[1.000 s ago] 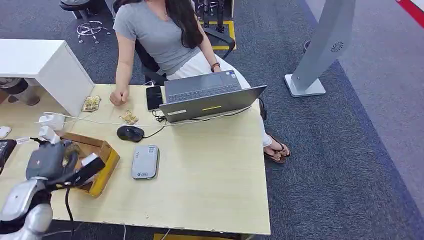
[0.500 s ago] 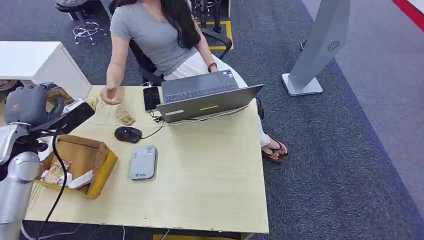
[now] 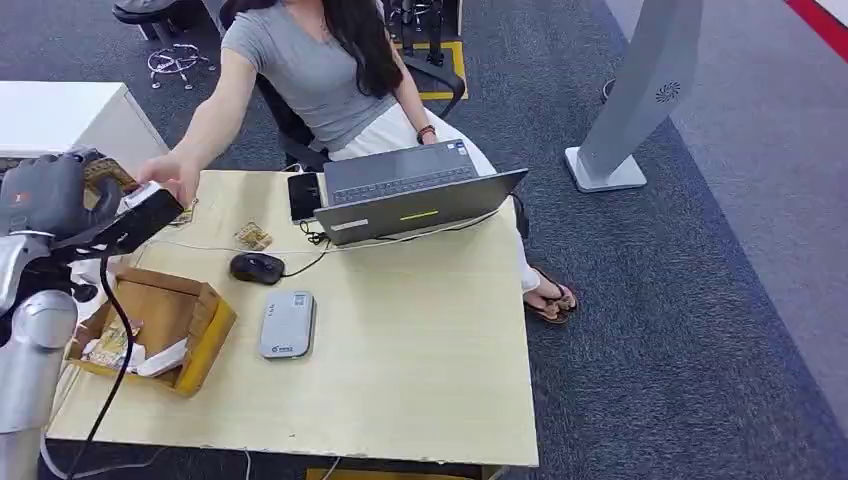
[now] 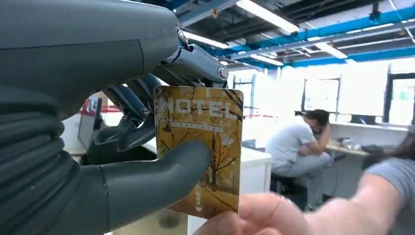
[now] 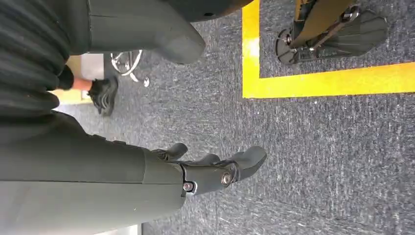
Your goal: Pass the card to the sensor for recognition and then transmit it.
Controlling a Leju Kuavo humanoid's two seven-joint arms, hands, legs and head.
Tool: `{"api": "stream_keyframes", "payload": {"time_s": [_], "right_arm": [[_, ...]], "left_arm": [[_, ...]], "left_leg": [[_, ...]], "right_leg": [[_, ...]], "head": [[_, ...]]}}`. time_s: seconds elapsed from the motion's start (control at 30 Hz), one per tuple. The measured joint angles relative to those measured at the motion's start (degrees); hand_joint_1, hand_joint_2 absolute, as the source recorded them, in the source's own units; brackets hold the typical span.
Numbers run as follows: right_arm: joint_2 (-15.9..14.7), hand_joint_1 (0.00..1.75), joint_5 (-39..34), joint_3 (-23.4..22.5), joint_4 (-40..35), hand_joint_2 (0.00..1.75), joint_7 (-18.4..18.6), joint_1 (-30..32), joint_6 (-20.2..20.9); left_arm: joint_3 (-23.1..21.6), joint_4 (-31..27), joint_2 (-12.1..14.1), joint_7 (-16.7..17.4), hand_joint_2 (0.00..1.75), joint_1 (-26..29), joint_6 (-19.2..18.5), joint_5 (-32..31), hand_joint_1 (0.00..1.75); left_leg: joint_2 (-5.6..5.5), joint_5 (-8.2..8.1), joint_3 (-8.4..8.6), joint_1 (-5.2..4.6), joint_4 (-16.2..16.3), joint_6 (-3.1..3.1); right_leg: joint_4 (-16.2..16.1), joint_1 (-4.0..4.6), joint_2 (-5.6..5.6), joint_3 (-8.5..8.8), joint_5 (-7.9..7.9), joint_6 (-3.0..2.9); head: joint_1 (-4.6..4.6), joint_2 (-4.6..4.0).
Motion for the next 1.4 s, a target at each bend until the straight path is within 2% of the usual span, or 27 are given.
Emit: {"api": "stream_keyframes", "payload": {"time_s": [0.17,0.3,0.53,1.07,1.1,1.4], "right_arm": [[0.0,0.0,1.6,0.11,0.0,1.75,-0.02,-0.38,0.79],[0.0,0.0,1.93,0.15,0.04,1.75,0.26,-0.38,0.77],[0.0,0.0,2.02,0.15,0.09,1.75,0.42,-0.38,0.79],[0.0,0.0,2.04,0.13,0.17,1.75,0.44,-0.34,0.79],[0.0,0.0,2.04,0.13,0.17,1.75,0.44,-0.34,0.79],[0.02,0.0,2.23,0.13,0.17,1.75,0.42,-0.32,0.72]], "left_arm": [[-1.62,10.8,-1.27,2.74,1.75,-10.93,-0.37,-4.75,1.75],[-1.81,17.01,-2.12,2.89,1.75,-15.16,-0.37,-5.34,1.75],[-1.88,21.69,-3.0,2.82,1.75,-16.21,0.06,-5.38,1.75],[-2.52,24.56,-3.52,2.82,1.75,-16.48,0.09,-5.38,1.75],[-2.52,24.71,-3.52,2.8,1.75,-16.47,0.15,-5.36,0.0],[-2.49,24.1,-4.22,1.07,1.75,-14.73,5.53,-5.03,0.0]], "left_leg": [[-0.09,0.13,0.03,0.0,0.0,-0.04],[-0.04,0.14,0.04,0.0,0.0,-0.06],[-0.05,0.14,0.03,0.0,0.0,-0.06],[-0.01,0.14,0.01,0.0,-0.01,-0.06],[0.0,0.14,0.01,0.0,-0.01,-0.06],[-0.01,0.14,-0.02,0.0,-0.01,-0.05]], "right_leg": [[0.01,0.0,-0.05,0.07,0.09,0.0],[0.02,0.0,0.0,0.05,0.16,-0.04],[0.02,0.0,0.0,0.04,0.16,-0.04],[0.02,0.0,0.05,0.01,0.15,-0.04],[0.02,0.0,0.05,0.01,0.15,-0.04],[0.02,0.0,0.05,0.02,0.15,-0.04]], "head": [[0.02,0.0],[-0.02,0.0],[0.0,0.0],[0.0,0.0],[0.02,0.0],[0.0,0.0]]}}
